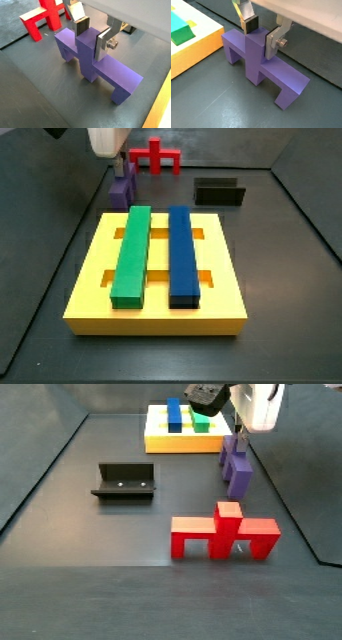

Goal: Pick up the purple object. Move up. Move to above the board. Insert the purple object.
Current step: Pick up the purple object, then move up, then move to above the board.

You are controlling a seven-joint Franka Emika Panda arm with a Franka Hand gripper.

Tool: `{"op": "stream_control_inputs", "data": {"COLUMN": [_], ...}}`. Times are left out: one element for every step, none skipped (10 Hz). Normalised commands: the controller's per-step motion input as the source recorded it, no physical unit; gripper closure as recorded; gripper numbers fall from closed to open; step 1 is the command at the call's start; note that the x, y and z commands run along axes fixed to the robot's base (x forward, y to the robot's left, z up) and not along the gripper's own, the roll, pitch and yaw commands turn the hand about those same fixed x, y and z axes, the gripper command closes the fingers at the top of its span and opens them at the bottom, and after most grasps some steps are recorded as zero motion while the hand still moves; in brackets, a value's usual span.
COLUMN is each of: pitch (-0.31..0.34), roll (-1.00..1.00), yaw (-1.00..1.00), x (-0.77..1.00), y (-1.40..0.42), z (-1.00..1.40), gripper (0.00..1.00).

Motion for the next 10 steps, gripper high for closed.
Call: {"op": "stream_control_inputs", "data": {"pitch": [0.0,0.0,-0.037,0.014,0.018,0.0,0.034,0.013,0.005,0.087], "roll": [0.0,0.0,0.0,0.0,0.0,0.0,0.0,-0.01,-0.01,-0.02], "yaw": [0.0,0.0,-0.03,-0.01,-0.01,0.0,0.0,0.0,0.0,-0.01], "x": [0.0,0.0,0.08,0.0,0.01,0.0,-0.05,-0.09,-0.05,0.05], "y": [0.0,0.0,-0.05,-0.04,-0.02,0.0,0.0,0.0,0.01,0.01], "z": [0.0,0.83,0.87,0.53,0.32,1.4,1.4,1.4,1.4,0.74], "gripper": [1.0,1.0,1.0,1.0,1.0,1.0,1.0,1.0,1.0,1.0]}}
